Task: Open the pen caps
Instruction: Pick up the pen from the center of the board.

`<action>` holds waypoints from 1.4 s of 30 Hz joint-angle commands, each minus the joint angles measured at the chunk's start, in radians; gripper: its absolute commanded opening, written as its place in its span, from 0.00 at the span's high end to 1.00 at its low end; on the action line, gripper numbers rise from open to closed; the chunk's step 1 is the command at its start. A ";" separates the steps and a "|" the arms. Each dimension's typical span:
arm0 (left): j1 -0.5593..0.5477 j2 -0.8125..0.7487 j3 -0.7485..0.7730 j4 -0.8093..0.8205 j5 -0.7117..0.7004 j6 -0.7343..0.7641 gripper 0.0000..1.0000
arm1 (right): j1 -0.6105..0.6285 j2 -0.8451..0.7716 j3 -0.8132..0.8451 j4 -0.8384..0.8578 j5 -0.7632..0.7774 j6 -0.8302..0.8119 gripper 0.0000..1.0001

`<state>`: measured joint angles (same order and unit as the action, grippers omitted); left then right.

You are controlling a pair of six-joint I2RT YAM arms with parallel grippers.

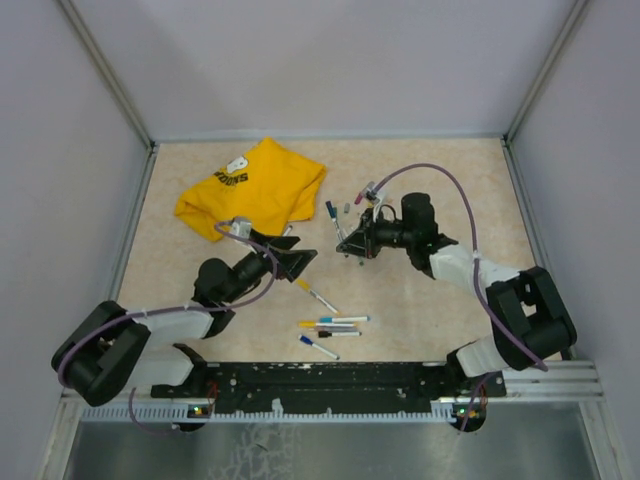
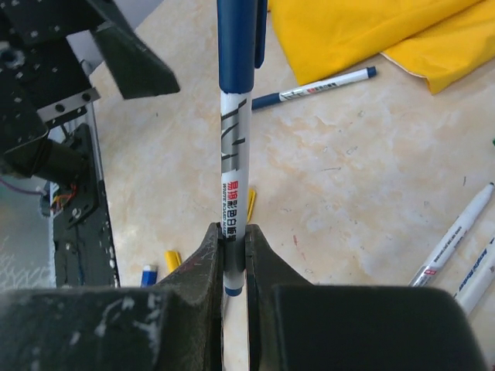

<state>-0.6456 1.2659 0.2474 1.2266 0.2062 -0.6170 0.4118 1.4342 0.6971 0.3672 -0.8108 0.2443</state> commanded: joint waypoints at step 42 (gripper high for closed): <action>0.115 -0.136 -0.071 0.077 0.188 0.044 0.00 | -0.022 0.029 0.153 -0.260 -0.255 -0.238 1.00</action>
<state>-0.5358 1.1481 0.1856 1.2560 0.3729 -0.5827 0.3965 1.4597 0.8024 0.0853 -1.0378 0.0242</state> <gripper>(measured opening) 0.998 0.065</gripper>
